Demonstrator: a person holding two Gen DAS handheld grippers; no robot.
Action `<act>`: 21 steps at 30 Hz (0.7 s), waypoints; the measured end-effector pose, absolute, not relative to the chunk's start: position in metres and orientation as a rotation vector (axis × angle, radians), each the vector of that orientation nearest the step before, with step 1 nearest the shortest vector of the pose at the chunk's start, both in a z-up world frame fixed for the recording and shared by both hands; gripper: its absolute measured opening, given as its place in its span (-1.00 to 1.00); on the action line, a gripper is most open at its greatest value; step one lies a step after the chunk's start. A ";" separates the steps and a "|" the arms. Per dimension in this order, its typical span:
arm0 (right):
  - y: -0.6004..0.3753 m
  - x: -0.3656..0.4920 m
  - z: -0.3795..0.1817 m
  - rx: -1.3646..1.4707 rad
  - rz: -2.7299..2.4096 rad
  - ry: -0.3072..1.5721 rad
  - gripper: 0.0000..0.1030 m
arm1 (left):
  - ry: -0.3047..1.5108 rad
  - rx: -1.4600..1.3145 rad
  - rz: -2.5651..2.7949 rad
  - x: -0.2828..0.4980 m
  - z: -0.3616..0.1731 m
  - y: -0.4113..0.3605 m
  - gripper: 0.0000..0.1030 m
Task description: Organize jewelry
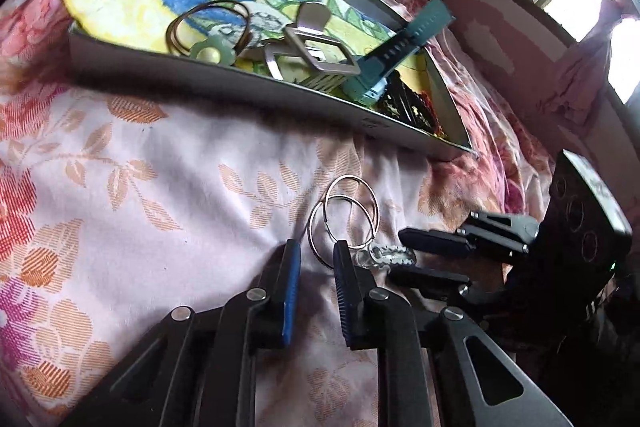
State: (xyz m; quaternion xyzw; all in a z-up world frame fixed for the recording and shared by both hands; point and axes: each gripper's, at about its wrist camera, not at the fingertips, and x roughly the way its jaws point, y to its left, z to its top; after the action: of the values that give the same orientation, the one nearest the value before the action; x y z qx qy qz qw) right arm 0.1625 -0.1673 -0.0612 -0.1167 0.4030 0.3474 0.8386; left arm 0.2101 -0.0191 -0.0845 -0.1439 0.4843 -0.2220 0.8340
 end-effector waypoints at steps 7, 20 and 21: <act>-0.166 0.164 -0.064 -0.258 0.721 0.860 -0.56 | 1.052 -0.302 -0.455 0.219 -0.089 -0.026 -0.81; -0.162 0.155 -0.057 -0.312 0.694 0.827 -0.66 | 1.013 -0.240 -0.409 0.214 -0.086 -0.034 -0.90; -0.162 0.154 -0.056 -0.314 0.694 0.823 -0.68 | 1.005 -0.238 -0.399 0.213 -0.085 -0.033 -0.90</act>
State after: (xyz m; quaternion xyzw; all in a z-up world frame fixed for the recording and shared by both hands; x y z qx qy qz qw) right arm 0.1536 -0.1620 -0.0557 -0.1490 0.3903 0.3289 0.8469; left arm 0.2134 -0.0333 -0.0848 -0.1131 0.4771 -0.1895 0.8507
